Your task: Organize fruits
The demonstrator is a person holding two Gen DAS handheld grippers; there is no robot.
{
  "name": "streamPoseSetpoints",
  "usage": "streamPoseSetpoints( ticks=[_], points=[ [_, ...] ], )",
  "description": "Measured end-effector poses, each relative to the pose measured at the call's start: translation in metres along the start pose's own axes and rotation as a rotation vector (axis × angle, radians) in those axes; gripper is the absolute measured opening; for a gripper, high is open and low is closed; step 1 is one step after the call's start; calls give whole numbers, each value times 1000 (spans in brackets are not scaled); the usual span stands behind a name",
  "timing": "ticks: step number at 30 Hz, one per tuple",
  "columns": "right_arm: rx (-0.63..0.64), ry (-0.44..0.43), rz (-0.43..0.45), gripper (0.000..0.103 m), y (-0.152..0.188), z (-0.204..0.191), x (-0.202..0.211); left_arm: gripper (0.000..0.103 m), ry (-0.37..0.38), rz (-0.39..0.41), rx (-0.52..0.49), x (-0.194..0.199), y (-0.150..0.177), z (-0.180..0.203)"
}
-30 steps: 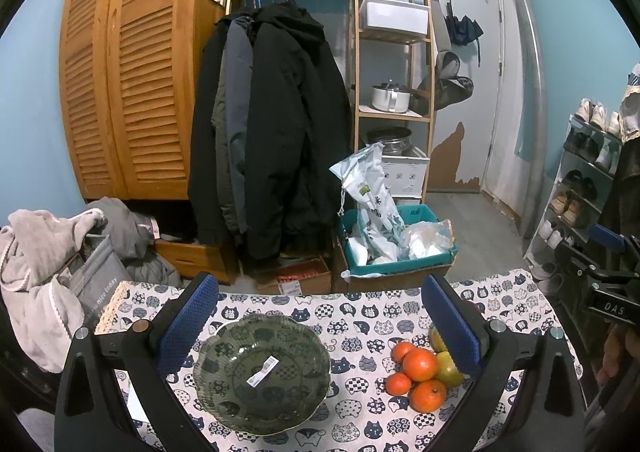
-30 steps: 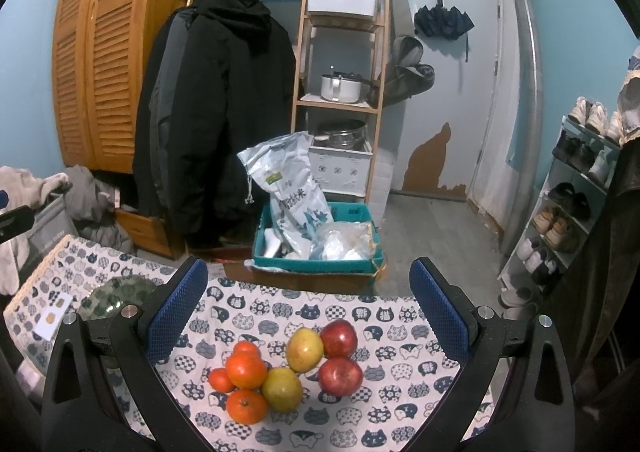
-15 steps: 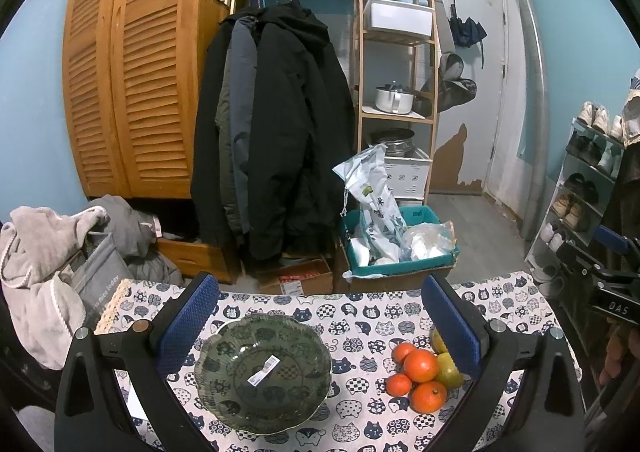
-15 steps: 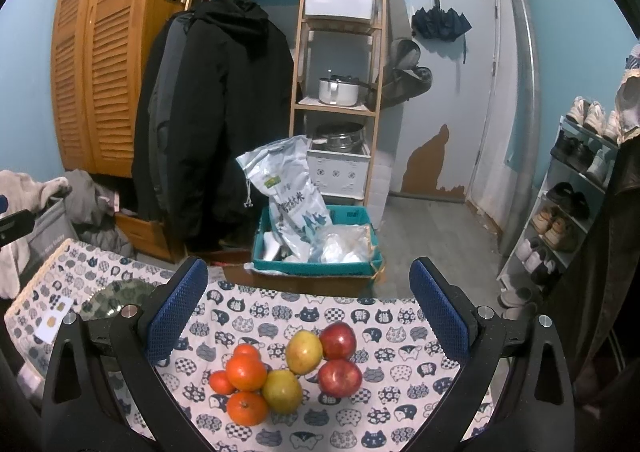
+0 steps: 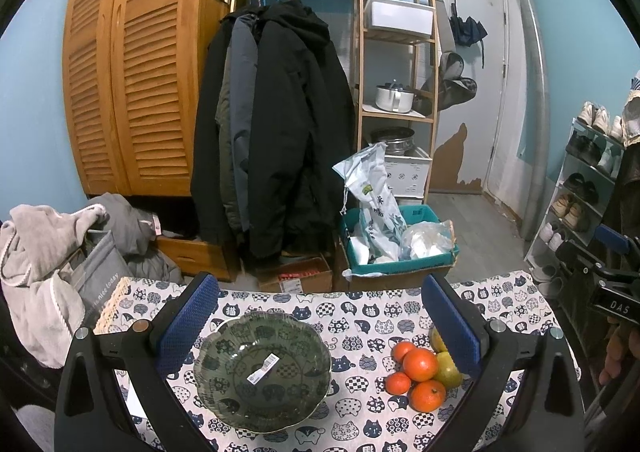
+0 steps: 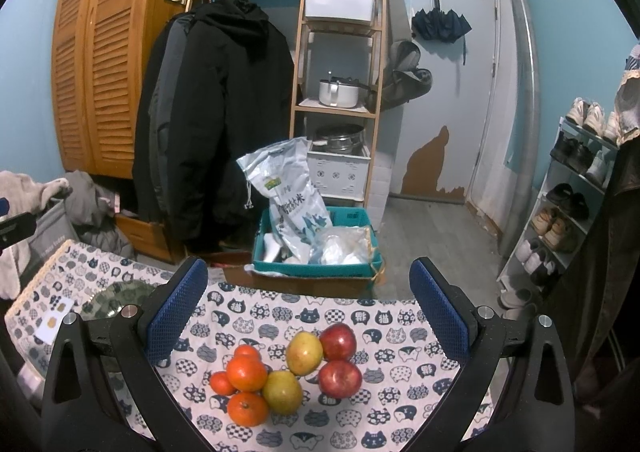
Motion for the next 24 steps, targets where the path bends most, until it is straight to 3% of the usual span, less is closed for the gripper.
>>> streamPoseSetpoints(
  ticks=[24],
  points=[
    [0, 3, 4, 99, -3, 2, 2, 103, 2, -4, 8, 1, 2, 0]
  ],
)
Point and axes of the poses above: each gripper's, at about its wrist camera, not at the fingertips, and x roughly against the way its jaws point, z to its right, y to its underside, the point moved 10 cm from there along -x, roughly the way its jaws point, and after that the axes turned 13 degrees about y, right-handed, at the moved point
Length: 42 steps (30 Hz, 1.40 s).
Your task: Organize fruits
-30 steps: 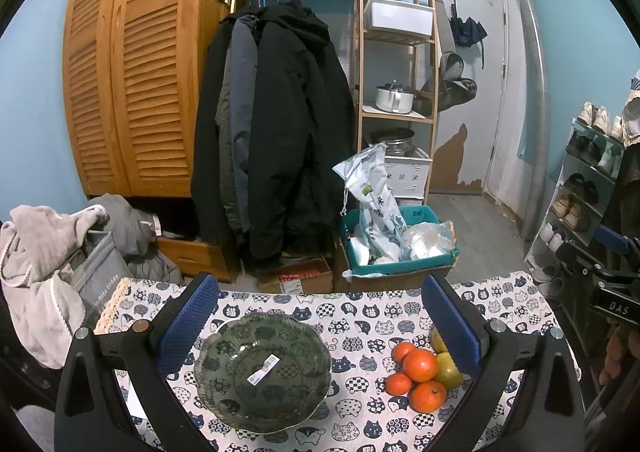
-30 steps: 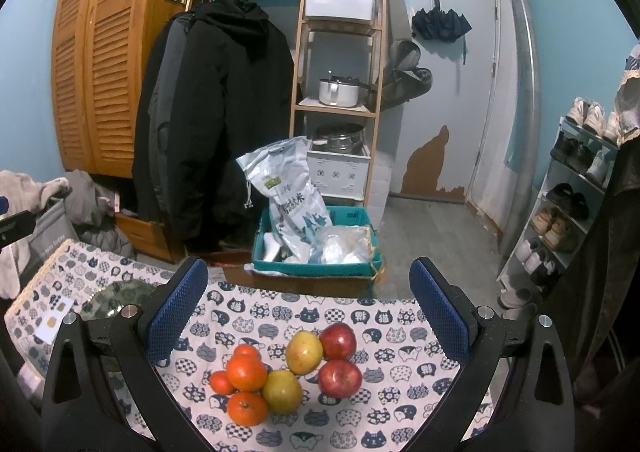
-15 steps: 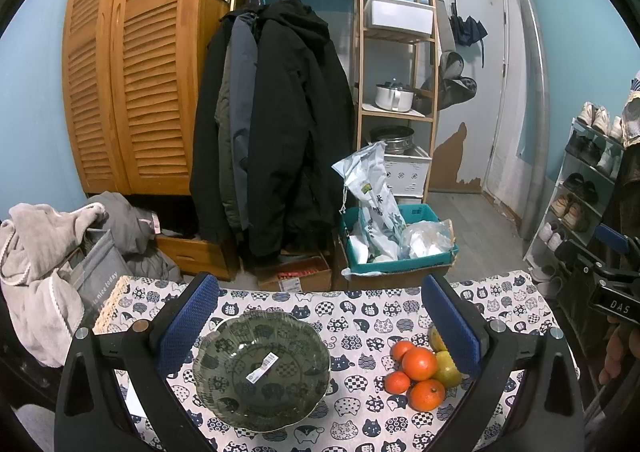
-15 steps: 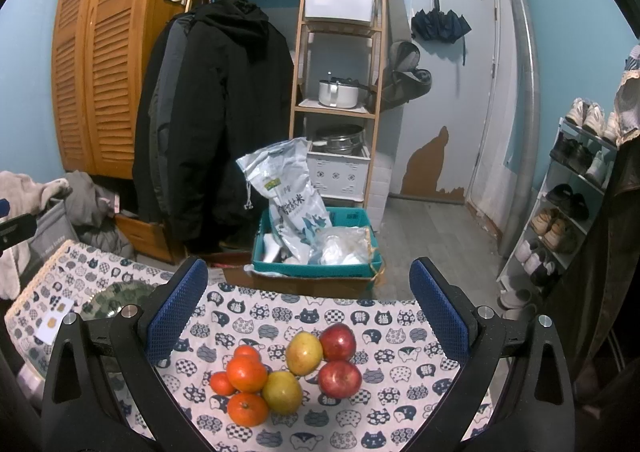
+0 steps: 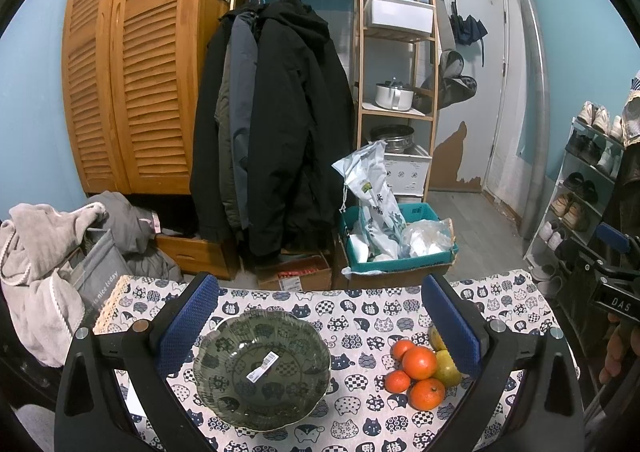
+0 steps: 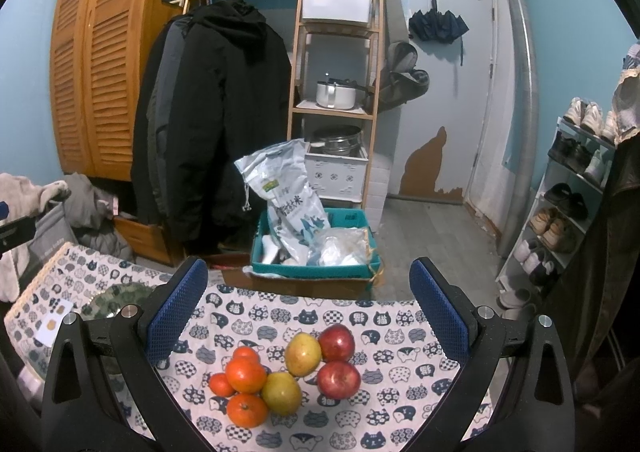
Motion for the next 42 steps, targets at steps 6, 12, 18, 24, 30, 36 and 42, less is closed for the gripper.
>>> streamPoseSetpoints(
  ticks=[6, 12, 18, 24, 30, 36, 42],
  points=[
    [-2, 4, -3, 99, -8, 7, -1, 102, 1, -1, 0, 0, 1, 0],
    [-8, 4, 0, 99, -10, 11, -1, 103, 1, -2, -1, 0, 0, 1],
    [-9, 9, -5, 99, -7, 17, -2, 102, 9, -8, 2, -1, 3, 6],
    [-16, 16, -27, 99, 1, 23, -9, 102, 24, -38, -3, -13, 5, 13],
    [-9, 36, -61, 99, 17, 30, -18, 103, 28, -85, -15, -31, 16, 20],
    [13, 57, -119, 99, 38, 37, -31, 103, 47, -134, -26, -50, 27, 29],
    [18, 52, -172, 99, 57, 40, -41, 102, 65, -209, -27, -74, 47, 37]
  ],
)
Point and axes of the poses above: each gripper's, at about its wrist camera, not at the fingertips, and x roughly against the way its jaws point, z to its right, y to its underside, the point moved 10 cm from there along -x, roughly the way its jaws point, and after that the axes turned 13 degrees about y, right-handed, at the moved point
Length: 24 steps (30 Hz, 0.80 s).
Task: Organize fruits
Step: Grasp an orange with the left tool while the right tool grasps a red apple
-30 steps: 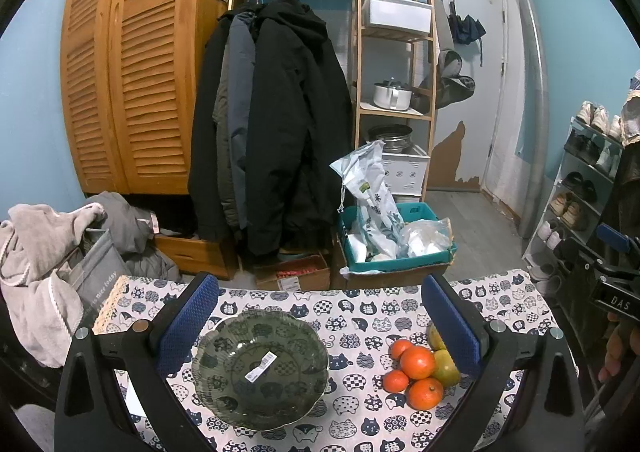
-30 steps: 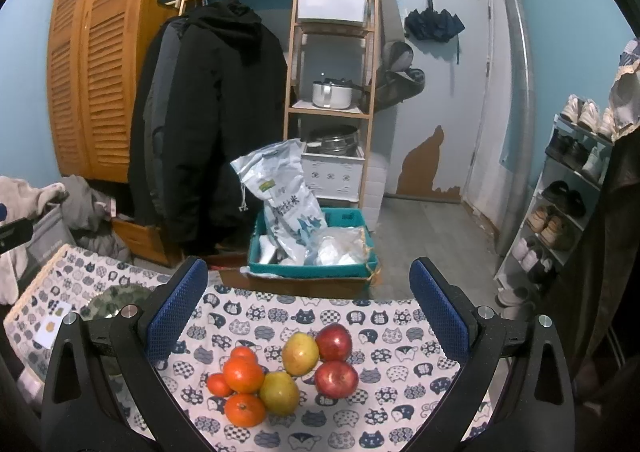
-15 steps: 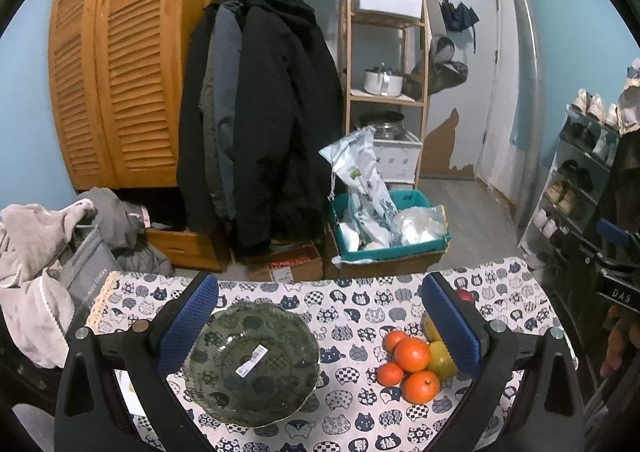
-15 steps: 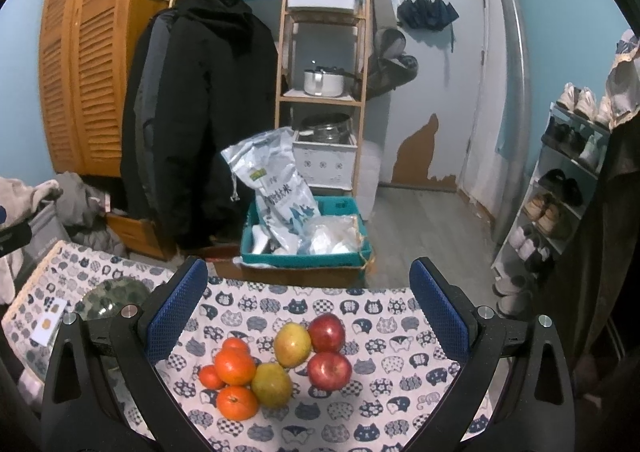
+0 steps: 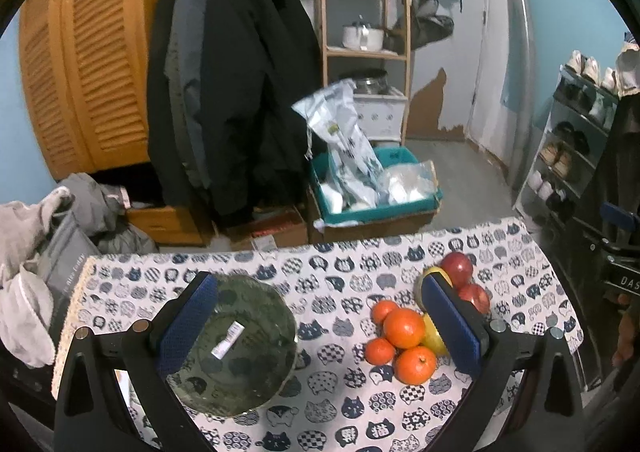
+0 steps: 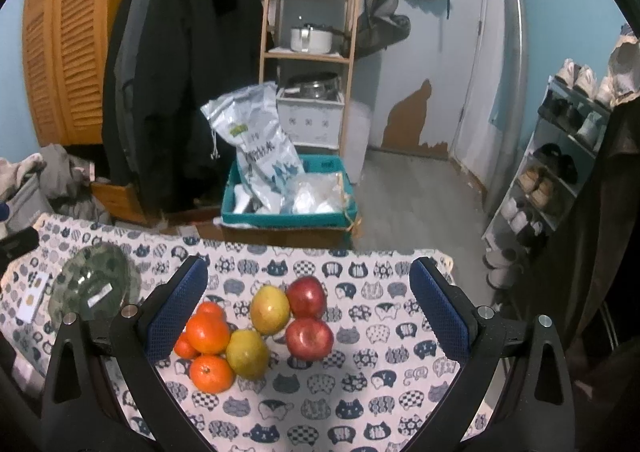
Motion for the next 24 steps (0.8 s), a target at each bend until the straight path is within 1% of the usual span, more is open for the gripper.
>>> streamPoseSetpoints(
  ticks=[5, 9, 13, 19, 24],
  points=[
    [-1, -2, -47, 99, 14, 1, -13, 103, -4, -34, -8, -16, 9, 3],
    [-7, -22, -107, 99, 28, 0, -28, 102, 13, -66, -12, -32, 17, 10],
    [-1, -15, -167, 99, 43, 0, -46, 103, 42, -119, -11, -56, 31, 16],
    [2, -15, -267, 99, 70, -3, -75, 103, 54, -214, -28, -96, 58, 26],
    [23, -4, -335, 99, 90, -6, -98, 102, 73, -272, -20, -122, 72, 29]
  ],
)
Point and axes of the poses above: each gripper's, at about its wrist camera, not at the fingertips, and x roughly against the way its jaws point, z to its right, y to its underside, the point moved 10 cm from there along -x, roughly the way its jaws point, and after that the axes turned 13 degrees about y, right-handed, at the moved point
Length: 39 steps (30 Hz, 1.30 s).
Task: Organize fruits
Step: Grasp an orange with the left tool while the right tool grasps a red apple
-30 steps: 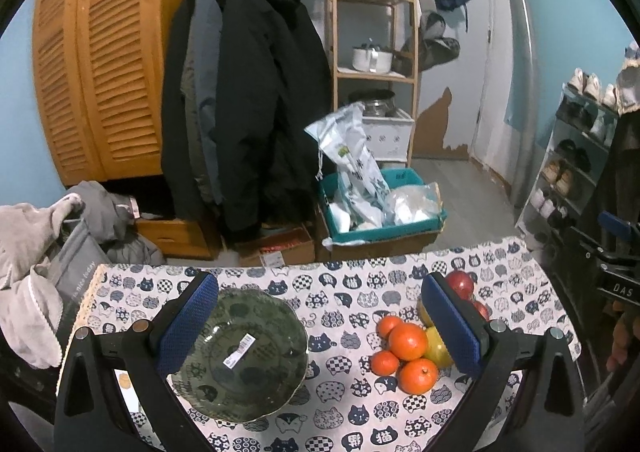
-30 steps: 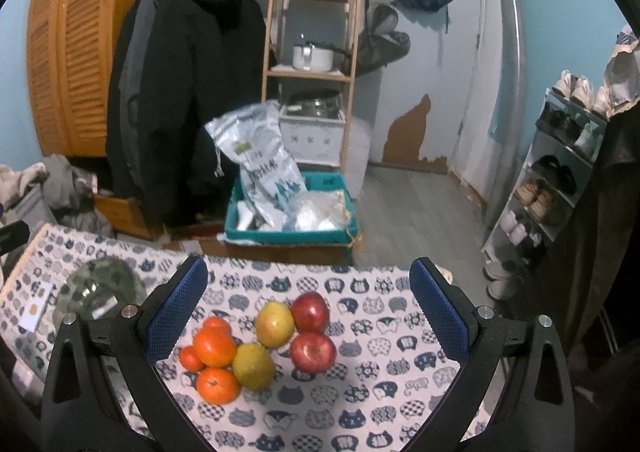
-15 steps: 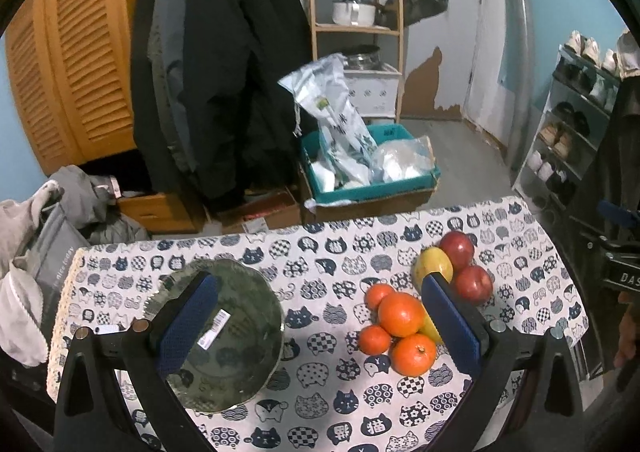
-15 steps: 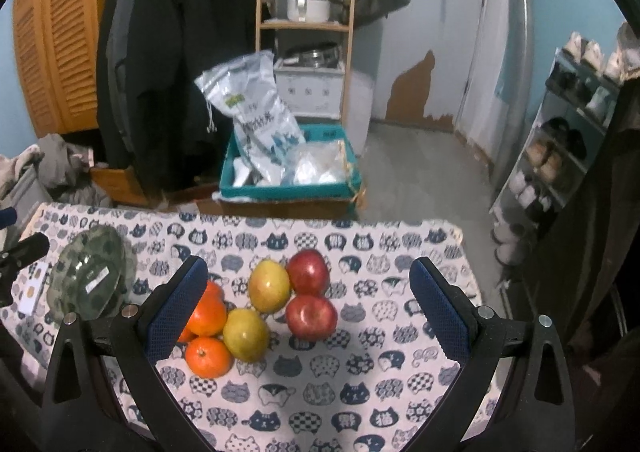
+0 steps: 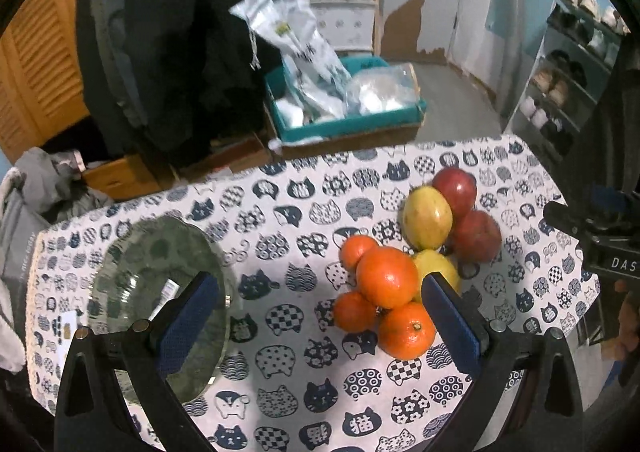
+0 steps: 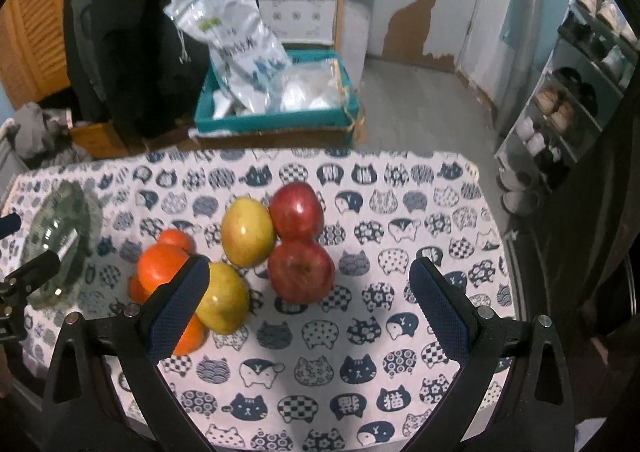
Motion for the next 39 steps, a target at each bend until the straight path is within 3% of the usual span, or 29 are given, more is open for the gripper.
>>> streamPoseSetpoints(
  ticks=[13, 30, 39],
  points=[
    [22, 1, -126, 99, 23, -4, -59, 102, 31, -117, -5, -68, 15, 9],
    [27, -36, -204, 99, 39, -8, -103, 98, 101, -223, 17, -126, 30, 24],
    [21, -65, -242, 99, 42, -15, -122, 78, 186, -251, 47, -140, 33, 30]
  ],
)
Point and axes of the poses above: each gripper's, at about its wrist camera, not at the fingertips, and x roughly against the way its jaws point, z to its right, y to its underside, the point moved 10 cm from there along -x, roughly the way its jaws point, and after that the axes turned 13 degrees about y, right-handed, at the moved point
